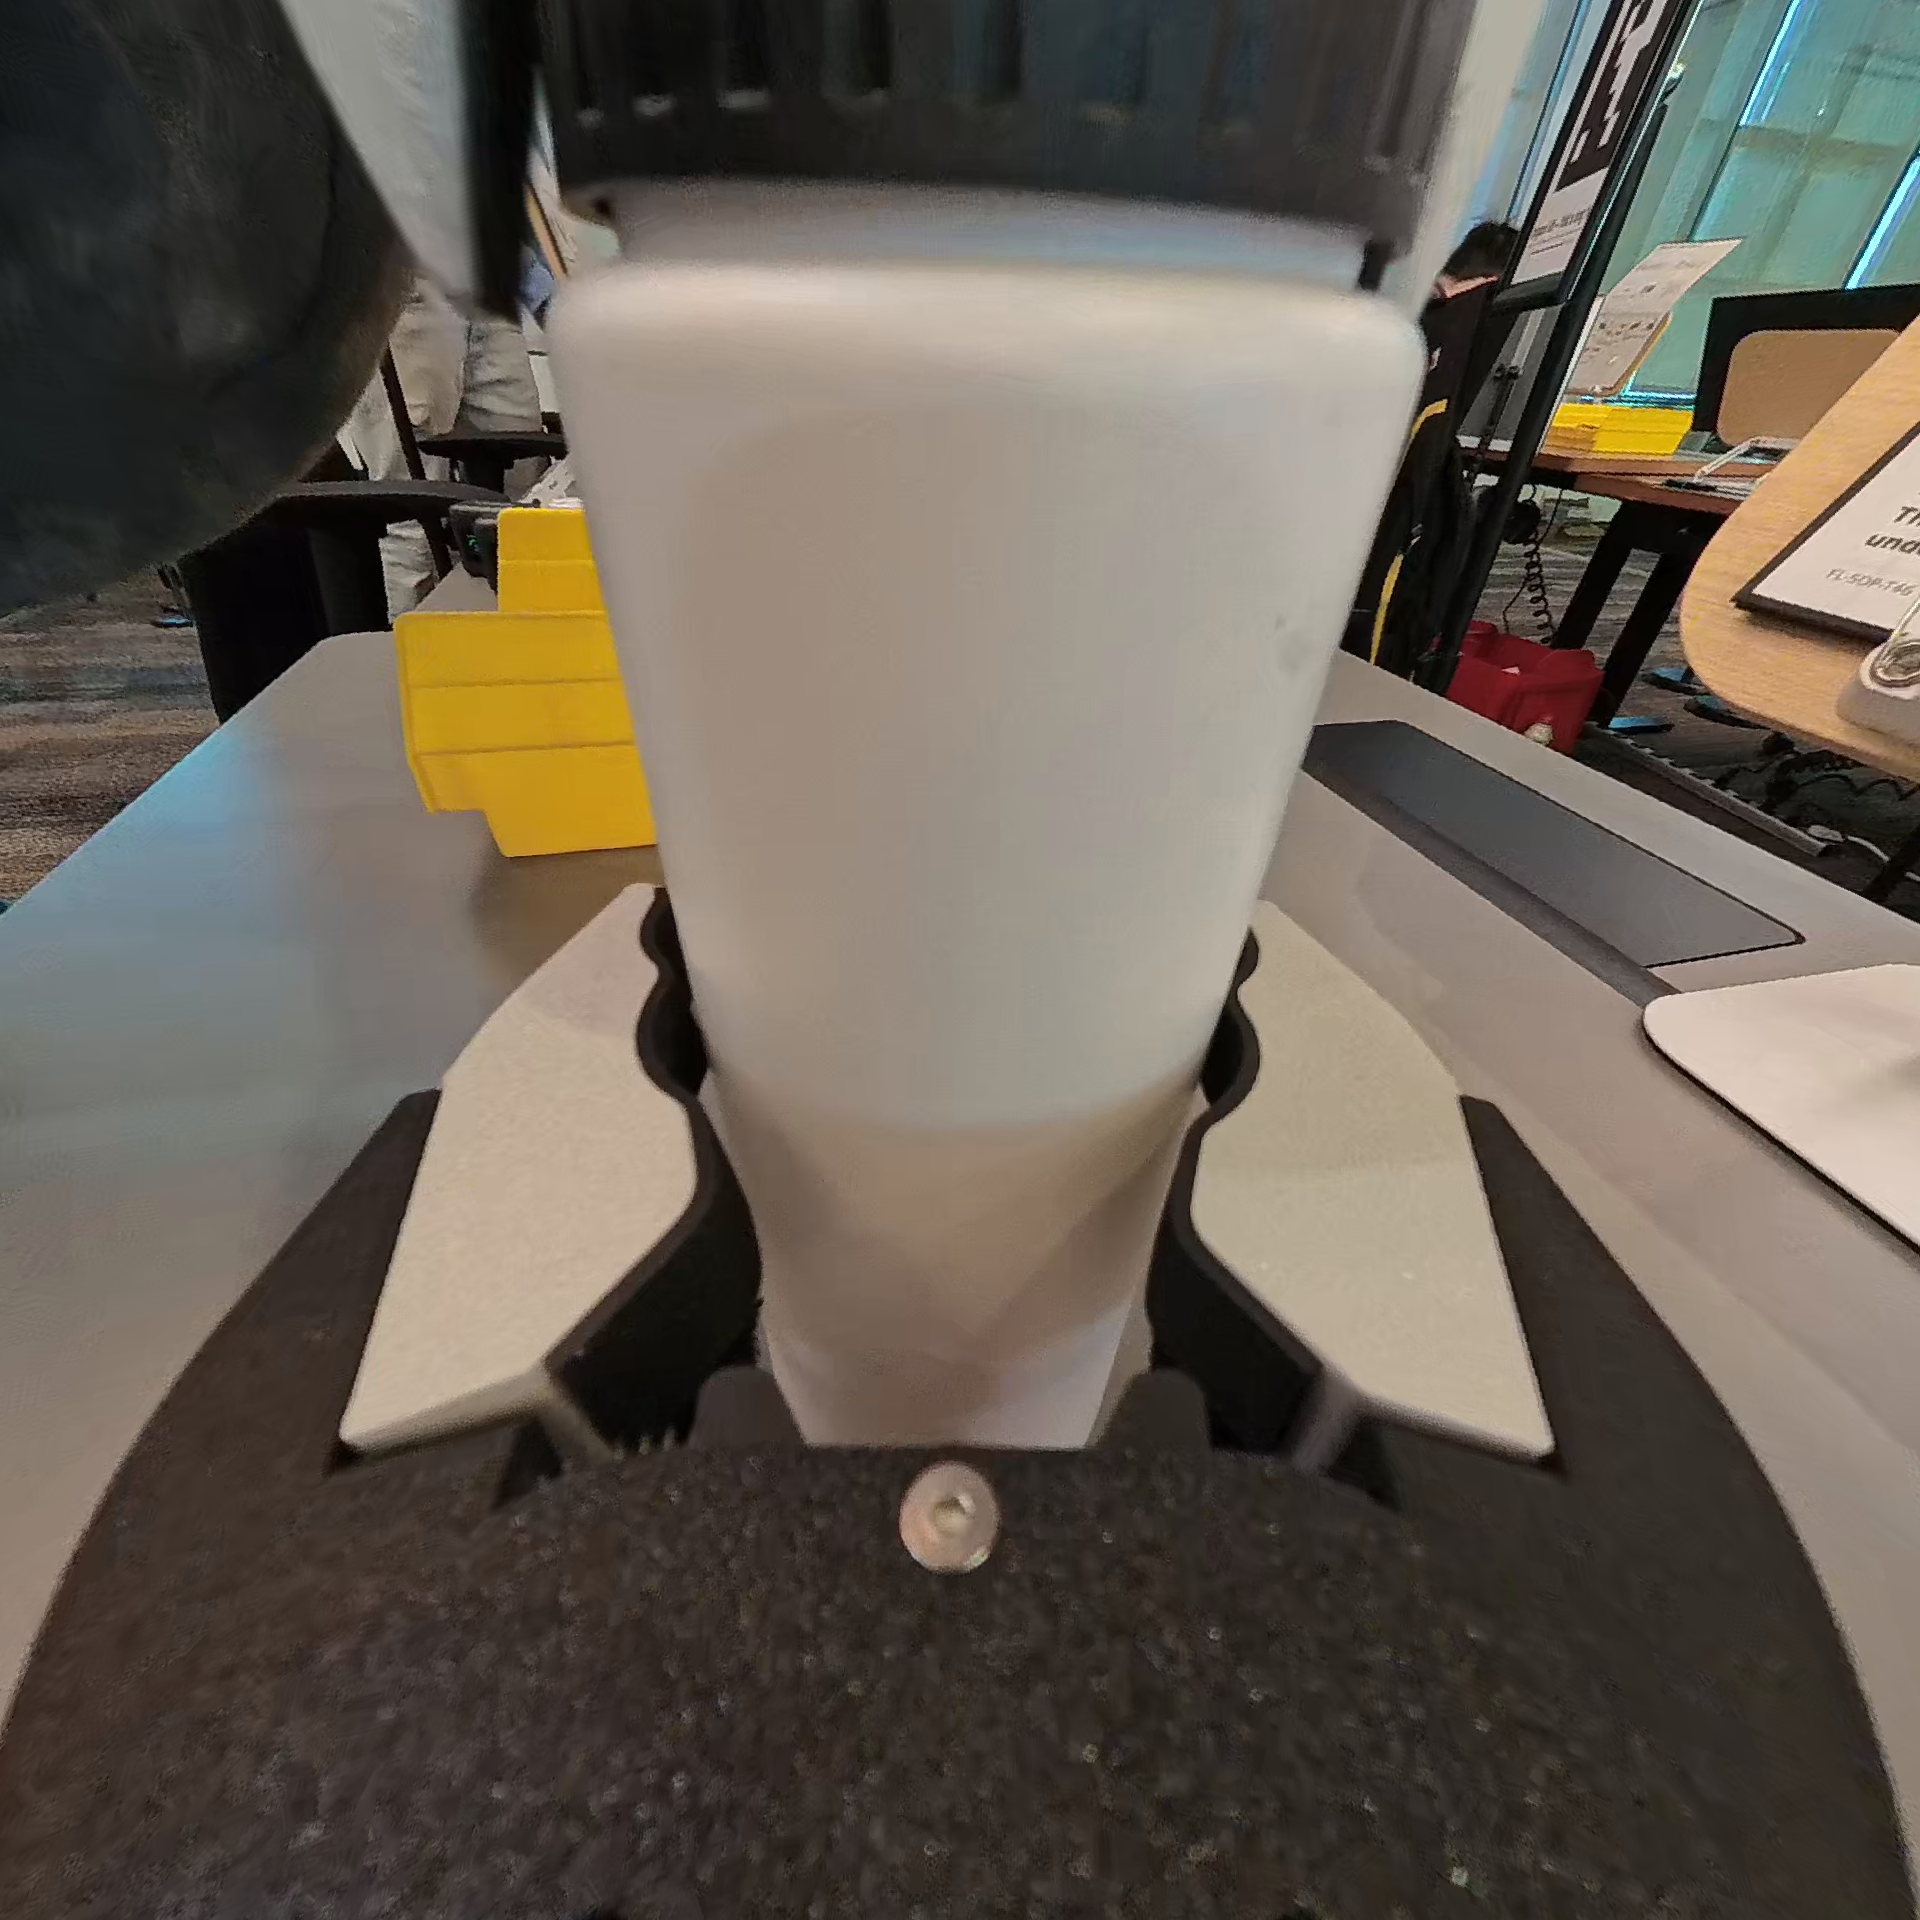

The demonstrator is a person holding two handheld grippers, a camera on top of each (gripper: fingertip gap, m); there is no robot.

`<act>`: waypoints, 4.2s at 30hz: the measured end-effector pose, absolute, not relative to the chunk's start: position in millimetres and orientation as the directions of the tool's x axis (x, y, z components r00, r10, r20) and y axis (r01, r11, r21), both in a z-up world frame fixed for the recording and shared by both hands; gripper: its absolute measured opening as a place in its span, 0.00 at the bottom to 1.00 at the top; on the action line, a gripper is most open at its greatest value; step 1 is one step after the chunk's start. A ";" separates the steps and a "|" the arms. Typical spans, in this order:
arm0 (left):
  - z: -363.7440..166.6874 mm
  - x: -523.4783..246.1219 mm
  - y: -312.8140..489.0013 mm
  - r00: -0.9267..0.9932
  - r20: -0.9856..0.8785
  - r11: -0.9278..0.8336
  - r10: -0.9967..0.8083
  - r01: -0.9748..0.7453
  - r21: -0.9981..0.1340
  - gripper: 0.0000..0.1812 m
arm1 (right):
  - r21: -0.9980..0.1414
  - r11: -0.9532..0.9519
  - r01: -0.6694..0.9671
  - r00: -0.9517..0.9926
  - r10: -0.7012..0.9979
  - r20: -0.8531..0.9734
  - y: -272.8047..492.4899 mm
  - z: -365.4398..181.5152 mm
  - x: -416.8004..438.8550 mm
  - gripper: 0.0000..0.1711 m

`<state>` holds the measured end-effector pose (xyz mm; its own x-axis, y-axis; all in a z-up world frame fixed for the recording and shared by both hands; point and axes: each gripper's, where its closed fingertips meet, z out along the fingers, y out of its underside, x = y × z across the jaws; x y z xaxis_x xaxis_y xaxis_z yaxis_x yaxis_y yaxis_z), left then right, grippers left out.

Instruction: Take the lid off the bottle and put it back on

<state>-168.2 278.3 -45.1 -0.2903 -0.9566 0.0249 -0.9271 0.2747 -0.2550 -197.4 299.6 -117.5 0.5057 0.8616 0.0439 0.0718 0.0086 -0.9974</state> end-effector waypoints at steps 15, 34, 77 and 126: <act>-47.2 -163.5 277.6 0.071 0.038 -0.078 -0.997 -0.973 -0.218 0.43 | -0.995 -0.006 0.103 0.548 0.835 0.051 302.3 -119.8 -193.9 0.56; -36.2 -166.2 280.6 -0.226 0.063 0.206 -0.972 -0.951 -0.233 0.41 | -0.995 -0.005 0.101 0.530 0.847 0.050 304.1 -119.6 -196.5 0.56; -42.8 -166.4 278.1 0.295 -0.009 -0.289 -0.955 -0.941 -0.174 0.42 | -0.992 -0.011 0.122 0.550 0.833 0.059 304.2 -120.8 -193.6 0.55; -38.9 -171.9 273.9 0.276 0.009 -0.276 -0.961 -0.961 -0.028 0.50 | -0.992 -0.020 0.124 0.559 0.827 0.053 307.1 -121.8 -193.2 0.55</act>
